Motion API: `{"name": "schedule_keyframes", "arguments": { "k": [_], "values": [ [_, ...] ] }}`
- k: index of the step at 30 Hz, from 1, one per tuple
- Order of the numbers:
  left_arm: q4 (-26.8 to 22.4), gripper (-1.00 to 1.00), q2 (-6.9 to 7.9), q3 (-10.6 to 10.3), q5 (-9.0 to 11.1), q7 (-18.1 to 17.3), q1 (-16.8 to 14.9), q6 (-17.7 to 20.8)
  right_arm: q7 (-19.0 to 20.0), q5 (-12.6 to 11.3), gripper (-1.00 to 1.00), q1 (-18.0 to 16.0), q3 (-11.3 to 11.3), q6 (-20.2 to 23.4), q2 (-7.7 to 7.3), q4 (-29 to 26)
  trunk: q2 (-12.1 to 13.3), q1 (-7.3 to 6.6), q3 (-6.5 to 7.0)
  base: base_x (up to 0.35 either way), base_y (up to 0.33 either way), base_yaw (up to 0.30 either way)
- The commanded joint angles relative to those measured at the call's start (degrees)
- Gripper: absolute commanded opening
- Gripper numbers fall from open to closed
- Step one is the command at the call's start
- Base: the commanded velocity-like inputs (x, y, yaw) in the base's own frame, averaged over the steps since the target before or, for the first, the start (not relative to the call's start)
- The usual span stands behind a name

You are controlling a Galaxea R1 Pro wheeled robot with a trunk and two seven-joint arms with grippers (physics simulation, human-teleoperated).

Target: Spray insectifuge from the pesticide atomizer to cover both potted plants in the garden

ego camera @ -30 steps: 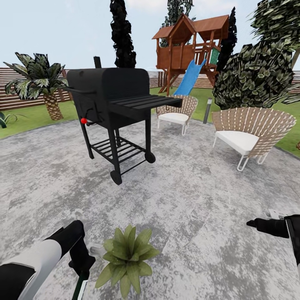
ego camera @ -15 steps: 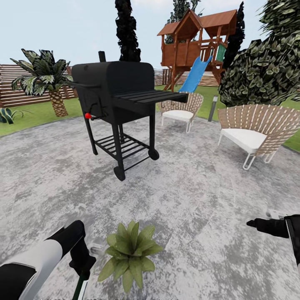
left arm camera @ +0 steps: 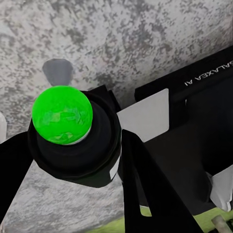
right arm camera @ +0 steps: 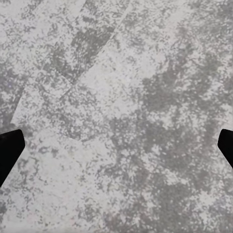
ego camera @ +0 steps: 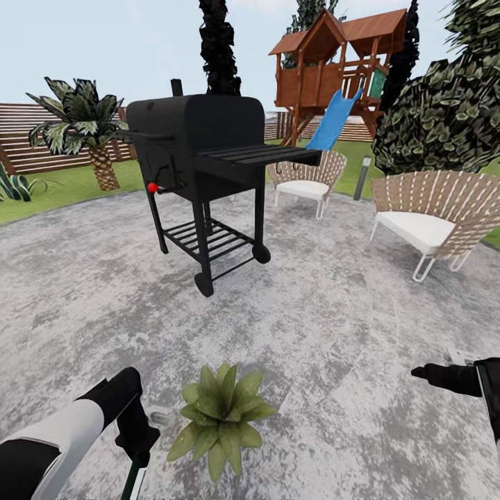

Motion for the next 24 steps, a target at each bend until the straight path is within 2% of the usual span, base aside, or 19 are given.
{"name": "schedule_keyframes", "arguments": {
  "k": [1, 9, 14, 24],
  "values": [
    [-0.1, -1.00, 0.02, 0.1, -0.6, -0.6, 0.0, 0.3, 0.6, 0.6, 1.00, -0.1, -0.1, 0.1, 0.02, -0.1, 0.0, 0.00, -0.12, 0.000, 0.000, 0.000],
    [-0.1, -1.00, 0.00, 0.1, -0.6, -0.6, 0.0, 0.3, 0.5, 0.6, 1.00, -0.1, 0.0, 0.1, 0.05, -0.1, 0.0, 0.00, -0.77, 0.000, 0.000, 0.000],
    [1.4, -1.00, -0.06, 0.1, -0.6, -0.6, 0.0, 0.3, 0.5, 0.6, 1.00, 0.0, 0.0, 0.1, 0.04, -0.1, -2.0, 1.10, -1.75, 0.000, 0.000, 0.000],
    [1.7, -1.00, -0.05, 0.2, -0.7, -0.5, 0.0, 0.2, 0.5, 0.6, 1.00, -0.1, 0.0, 0.1, 0.05, -0.1, -2.0, 1.10, -1.75, 0.000, 0.000, 0.000]
  ]
}}
